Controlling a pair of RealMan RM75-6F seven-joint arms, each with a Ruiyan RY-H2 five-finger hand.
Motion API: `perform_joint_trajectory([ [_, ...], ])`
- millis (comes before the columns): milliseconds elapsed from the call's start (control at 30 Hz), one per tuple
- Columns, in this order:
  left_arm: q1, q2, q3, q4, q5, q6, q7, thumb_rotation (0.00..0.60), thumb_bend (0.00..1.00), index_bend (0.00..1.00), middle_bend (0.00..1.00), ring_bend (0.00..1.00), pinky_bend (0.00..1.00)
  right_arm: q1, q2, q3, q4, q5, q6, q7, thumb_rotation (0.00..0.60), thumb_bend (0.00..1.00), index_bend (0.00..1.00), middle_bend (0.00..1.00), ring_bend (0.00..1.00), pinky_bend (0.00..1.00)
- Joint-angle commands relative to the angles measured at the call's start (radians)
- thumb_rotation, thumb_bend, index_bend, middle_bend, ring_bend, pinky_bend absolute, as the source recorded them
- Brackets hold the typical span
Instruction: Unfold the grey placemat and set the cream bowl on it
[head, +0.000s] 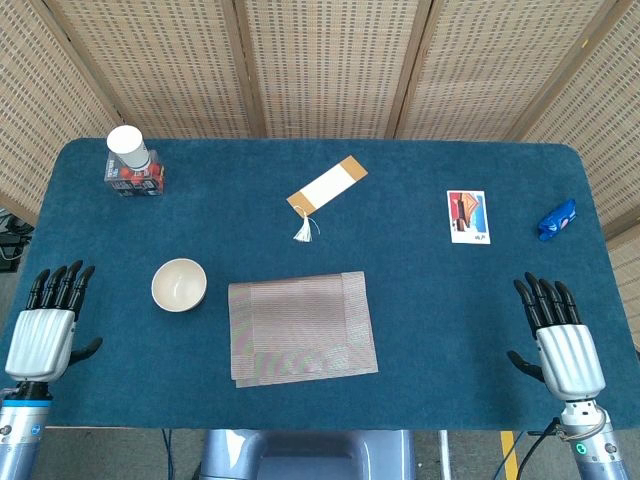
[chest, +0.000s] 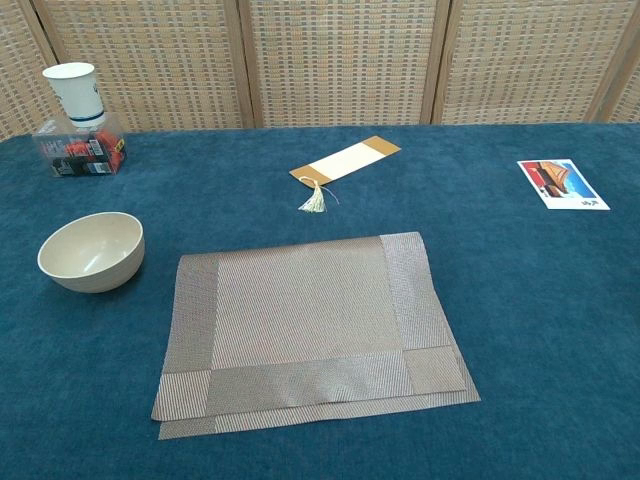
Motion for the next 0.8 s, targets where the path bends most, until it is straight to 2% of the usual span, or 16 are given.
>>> perform_joint_trajectory([
  [33, 0.001, 0.001, 0.000, -0.003, -0.001, -0.005, 0.002, 0.600, 0.00, 0.00, 0.00, 0.00, 0.00, -0.001, 0.002, 0.000, -0.003, 0.003, -0.002, -0.002, 0.600, 0.02, 0.03, 0.00, 0.00, 0.00],
  [367, -0.003, 0.002, 0.004, -0.005, 0.006, -0.033, -0.001, 0.600, 0.00, 0.00, 0.00, 0.00, 0.00, -0.002, 0.015, 0.005, -0.022, 0.019, -0.011, 0.021, 0.600, 0.02, 0.03, 0.00, 0.00, 0.00],
  [733, -0.022, -0.014, 0.018, 0.025, 0.063, -0.077, -0.040, 0.600, 0.02, 0.00, 0.00, 0.00, 0.00, -0.006, 0.029, 0.012, -0.032, 0.017, -0.002, 0.050, 0.600, 0.02, 0.03, 0.00, 0.00, 0.00],
  [800, -0.029, -0.022, 0.024, 0.029, 0.081, -0.088, -0.042, 0.600, 0.02, 0.03, 0.00, 0.00, 0.00, -0.006, 0.032, 0.014, -0.032, 0.020, -0.002, 0.058, 0.600, 0.02, 0.03, 0.00, 0.00, 0.00],
])
